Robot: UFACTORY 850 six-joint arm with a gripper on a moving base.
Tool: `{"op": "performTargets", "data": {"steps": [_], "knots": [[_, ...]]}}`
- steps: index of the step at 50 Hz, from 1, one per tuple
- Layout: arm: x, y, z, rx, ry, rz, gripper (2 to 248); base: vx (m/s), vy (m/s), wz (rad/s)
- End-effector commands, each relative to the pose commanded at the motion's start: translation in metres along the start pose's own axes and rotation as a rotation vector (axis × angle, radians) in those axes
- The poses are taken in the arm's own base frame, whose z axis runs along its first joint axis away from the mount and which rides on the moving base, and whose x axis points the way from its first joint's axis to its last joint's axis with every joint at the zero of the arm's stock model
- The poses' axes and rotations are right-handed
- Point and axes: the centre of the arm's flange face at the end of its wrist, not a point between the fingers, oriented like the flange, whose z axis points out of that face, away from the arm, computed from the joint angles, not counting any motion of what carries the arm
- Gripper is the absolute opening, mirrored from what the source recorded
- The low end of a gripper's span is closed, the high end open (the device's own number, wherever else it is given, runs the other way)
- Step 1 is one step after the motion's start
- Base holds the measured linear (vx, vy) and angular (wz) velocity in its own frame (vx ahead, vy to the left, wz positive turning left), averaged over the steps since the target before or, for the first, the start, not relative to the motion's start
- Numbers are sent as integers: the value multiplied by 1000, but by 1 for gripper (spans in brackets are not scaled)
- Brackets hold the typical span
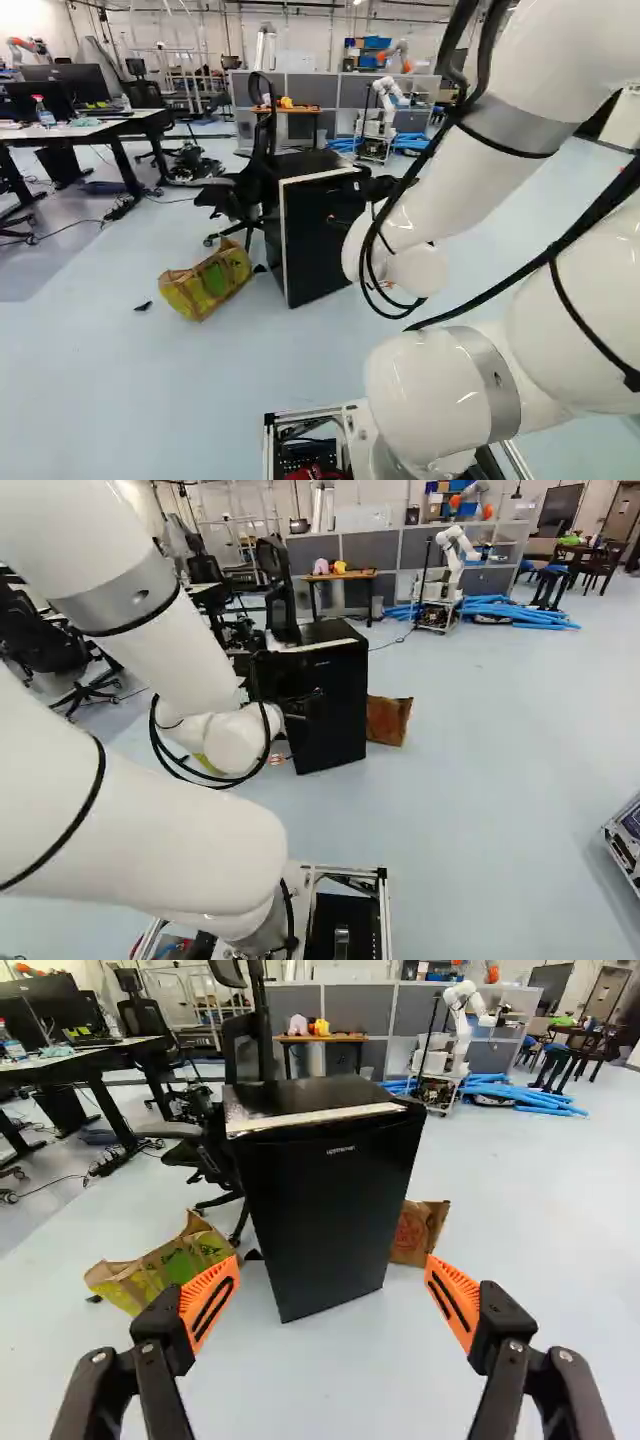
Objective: Grab a drink from the fridge
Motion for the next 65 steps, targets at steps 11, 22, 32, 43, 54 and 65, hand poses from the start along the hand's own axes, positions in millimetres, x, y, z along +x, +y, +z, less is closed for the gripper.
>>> {"op": "performTargets", "data": {"steps": [11,22,32,43,54,65], "knots": [[0,0,0,0,0,0,247,85,-6,128],[0,0,0,0,0,0,247,87,-7,129],[0,0,0,0,0,0,247,91,-8,139],[0,0,0,0,0,0,247,78,-21,140],[0,0,0,0,0,0,247,63,-23,129],[0,0,0,0,0,0,247,63,-24,128]]}}
